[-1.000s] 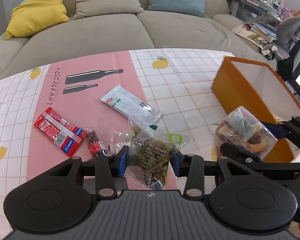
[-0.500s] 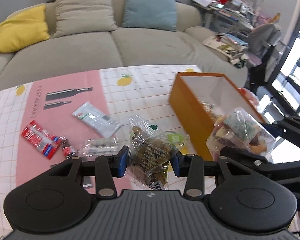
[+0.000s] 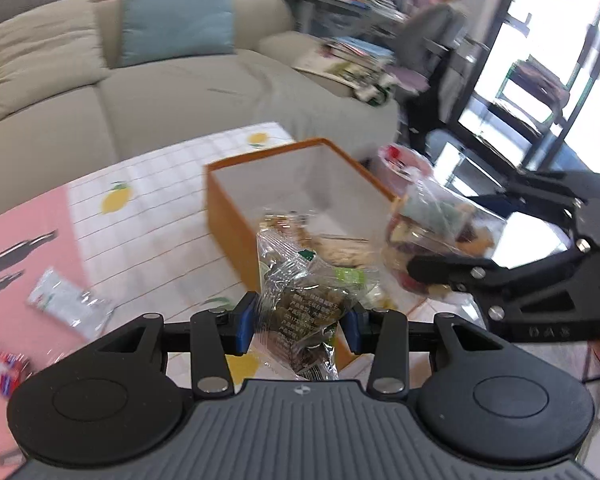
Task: Organize snacks
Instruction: 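Carry both nut bags over the orange box and release them inside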
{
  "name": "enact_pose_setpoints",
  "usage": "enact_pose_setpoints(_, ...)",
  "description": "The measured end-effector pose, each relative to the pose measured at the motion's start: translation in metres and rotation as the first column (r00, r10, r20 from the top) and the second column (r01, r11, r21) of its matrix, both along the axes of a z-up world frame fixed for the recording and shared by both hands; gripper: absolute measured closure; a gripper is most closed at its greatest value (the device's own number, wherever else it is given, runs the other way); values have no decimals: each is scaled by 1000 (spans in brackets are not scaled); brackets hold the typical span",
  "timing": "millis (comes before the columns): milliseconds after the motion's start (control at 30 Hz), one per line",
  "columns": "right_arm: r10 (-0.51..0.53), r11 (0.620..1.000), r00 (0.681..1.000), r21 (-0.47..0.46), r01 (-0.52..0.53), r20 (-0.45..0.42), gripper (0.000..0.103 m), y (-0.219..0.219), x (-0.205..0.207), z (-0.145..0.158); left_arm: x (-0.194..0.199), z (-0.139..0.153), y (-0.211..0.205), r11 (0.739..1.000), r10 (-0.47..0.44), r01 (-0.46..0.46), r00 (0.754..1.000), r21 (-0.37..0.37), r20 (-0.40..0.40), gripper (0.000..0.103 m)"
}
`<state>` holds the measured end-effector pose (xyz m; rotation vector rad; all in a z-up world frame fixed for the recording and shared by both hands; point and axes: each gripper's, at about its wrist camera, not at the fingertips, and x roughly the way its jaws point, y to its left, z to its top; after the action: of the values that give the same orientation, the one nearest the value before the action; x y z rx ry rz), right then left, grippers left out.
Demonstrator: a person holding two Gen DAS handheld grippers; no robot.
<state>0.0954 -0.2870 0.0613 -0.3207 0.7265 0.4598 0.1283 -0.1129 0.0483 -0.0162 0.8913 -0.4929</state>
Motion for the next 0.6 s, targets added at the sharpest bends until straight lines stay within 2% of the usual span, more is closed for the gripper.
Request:
enact_pose_setpoints(200,-56,998,992,19,58,-113,44,-38,44,-10,41,-9,-29,995,-100,100,994,5,-51,55)
enact_pose_setpoints(367,-117,992,964,27,127,-237,44,-63,84,-36,73,-23,-51,984,-168,173,981,43,-96,55)
enact_pose_setpoints(600,-124,992,937,-6,129,-327,44,-64,115,-71,99,-50,-76,963,-244,258,958,74,-153,55)
